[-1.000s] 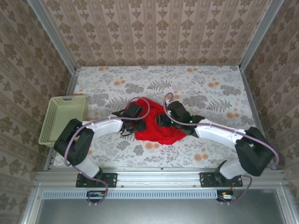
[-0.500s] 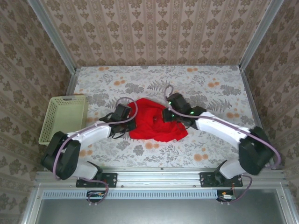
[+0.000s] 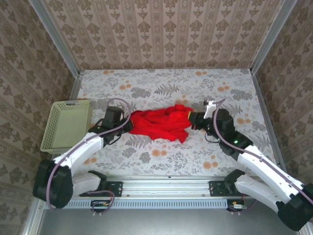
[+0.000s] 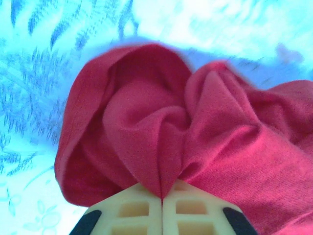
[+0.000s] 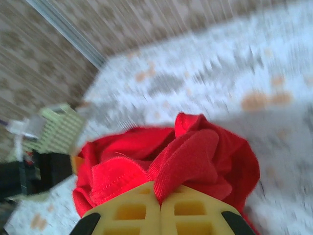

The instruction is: Fold the inside-out t-shirt

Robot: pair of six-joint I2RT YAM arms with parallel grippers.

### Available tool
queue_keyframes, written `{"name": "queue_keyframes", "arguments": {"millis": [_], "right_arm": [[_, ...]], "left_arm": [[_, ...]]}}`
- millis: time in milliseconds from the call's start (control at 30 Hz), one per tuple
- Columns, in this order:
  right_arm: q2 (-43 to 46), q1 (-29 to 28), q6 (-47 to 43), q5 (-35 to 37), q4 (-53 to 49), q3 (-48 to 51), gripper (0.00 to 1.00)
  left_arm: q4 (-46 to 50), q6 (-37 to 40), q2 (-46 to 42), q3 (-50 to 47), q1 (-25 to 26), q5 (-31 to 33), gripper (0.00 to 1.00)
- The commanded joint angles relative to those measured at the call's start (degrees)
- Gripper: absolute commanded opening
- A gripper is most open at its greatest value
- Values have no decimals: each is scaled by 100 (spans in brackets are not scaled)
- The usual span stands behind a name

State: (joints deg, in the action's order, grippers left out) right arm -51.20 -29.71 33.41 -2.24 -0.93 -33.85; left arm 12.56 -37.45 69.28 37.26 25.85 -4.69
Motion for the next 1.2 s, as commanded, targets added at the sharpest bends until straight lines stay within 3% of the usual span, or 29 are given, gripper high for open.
{"name": "queue_keyframes", "arguments": {"millis": [0,167,300,433,667,933,1167], "right_arm": [[-135,35,765,-42,501,855,0],[-425,-93,1124,38,471,1481,0],[-422,-131,1068,125,241,1472,0],[-421,-145,1001,143,197,1391,0],[-487,-208,940,177,287,1381,0],[-470,-241,757,275,164,1389,0],[-470,-245,608,354,78,1315,0]], "left_arm": [[954,108,358,27,239,187,19],[2117,0,216,736,1143,1234,60],[2347,31,460,1642,1815,1462,73],[2461,115,1415,2663,2261,1549,80],[2809,93,3128,4083,2387,1431,80],[2984,151,4163,4787,2437,1173,75],[3341,159,4488,5019,2427,1522,59]]}}
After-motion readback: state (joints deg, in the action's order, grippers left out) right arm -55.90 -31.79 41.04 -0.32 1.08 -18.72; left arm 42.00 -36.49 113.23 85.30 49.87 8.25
